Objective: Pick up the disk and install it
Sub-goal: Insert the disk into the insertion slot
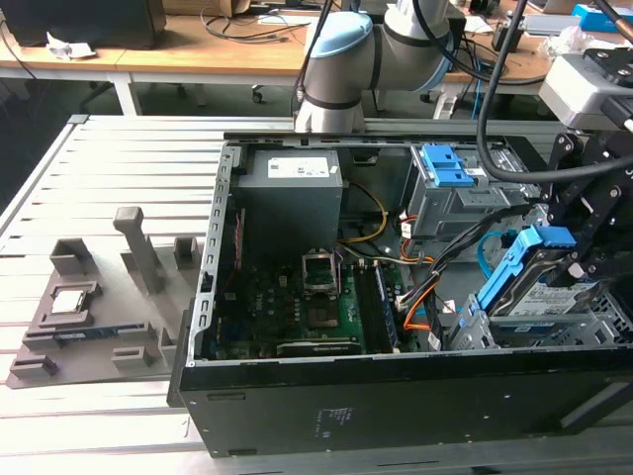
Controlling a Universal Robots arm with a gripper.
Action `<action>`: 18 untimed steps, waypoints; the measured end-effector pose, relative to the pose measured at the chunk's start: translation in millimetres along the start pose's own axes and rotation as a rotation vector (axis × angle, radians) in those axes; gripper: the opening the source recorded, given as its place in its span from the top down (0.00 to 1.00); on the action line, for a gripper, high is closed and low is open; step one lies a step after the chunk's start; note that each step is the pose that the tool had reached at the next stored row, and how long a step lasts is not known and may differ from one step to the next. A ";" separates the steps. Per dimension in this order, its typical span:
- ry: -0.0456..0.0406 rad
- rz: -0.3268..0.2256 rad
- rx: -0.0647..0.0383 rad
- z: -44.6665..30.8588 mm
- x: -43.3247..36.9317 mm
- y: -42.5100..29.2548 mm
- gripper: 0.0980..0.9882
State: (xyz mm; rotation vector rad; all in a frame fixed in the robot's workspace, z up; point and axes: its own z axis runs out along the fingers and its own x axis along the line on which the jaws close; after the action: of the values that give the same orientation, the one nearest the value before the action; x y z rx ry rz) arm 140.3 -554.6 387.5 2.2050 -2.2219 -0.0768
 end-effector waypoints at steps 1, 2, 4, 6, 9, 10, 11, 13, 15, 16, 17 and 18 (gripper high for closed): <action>0.0000 0.000 0.000 0.0 0.0 0.0 0.70; 0.0001 0.000 0.000 0.0 0.0 0.0 0.70; -0.0001 0.000 0.000 0.0 0.0 0.0 0.70; 0.0002 0.000 0.000 0.0 0.0 0.0 0.61; 0.0002 0.000 0.000 0.0 0.0 0.0 0.61; 0.0003 0.000 0.000 0.0 0.0 0.0 0.61; 0.0003 0.000 0.000 0.0 0.0 0.0 0.63; 0.0004 0.000 0.000 0.0 0.0 0.0 0.78; 0.0004 0.000 0.000 0.0 0.0 0.0 0.91; 0.0005 0.000 0.000 0.0 0.0 0.0 0.98; 0.0005 0.000 0.000 0.0 0.0 0.0 0.99; 0.0005 0.000 0.000 0.0 0.0 0.0 0.99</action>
State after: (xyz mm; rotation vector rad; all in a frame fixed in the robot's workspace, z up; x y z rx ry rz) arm 140.3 -554.6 387.5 2.2047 -2.2217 -0.0762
